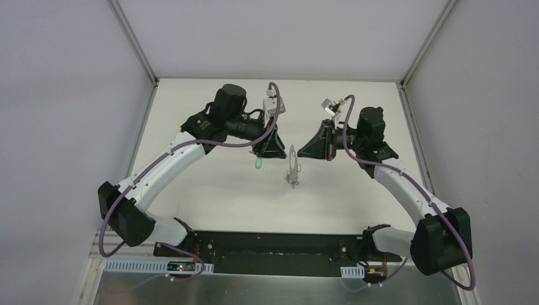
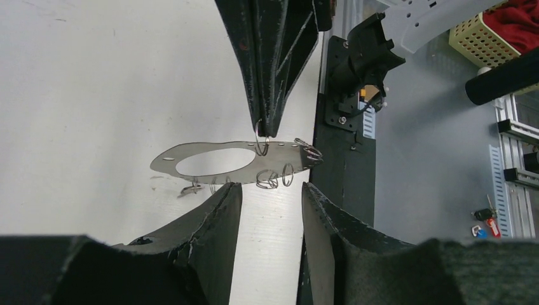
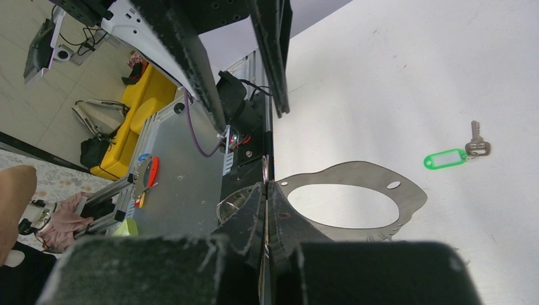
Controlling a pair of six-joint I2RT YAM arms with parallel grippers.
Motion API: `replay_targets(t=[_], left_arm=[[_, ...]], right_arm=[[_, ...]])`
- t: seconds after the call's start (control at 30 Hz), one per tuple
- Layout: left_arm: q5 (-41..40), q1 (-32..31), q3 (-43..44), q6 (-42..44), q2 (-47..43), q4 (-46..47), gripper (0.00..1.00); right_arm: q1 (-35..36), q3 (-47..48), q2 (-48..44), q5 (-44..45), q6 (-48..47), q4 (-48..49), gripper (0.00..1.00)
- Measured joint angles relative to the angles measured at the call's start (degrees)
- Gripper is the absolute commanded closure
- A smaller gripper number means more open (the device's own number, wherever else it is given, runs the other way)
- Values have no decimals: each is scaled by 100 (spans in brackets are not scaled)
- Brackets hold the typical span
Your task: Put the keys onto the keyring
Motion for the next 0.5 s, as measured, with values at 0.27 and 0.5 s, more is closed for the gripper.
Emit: replay_targets(t=[0.27, 0.5], left_arm=[[-179, -173, 7, 9, 70, 131, 60], [-181, -254, 98, -177, 385, 380, 64]], right_arm=[[9, -105, 20, -2, 426, 446, 100], [9, -153, 20, -2, 577, 619, 100]])
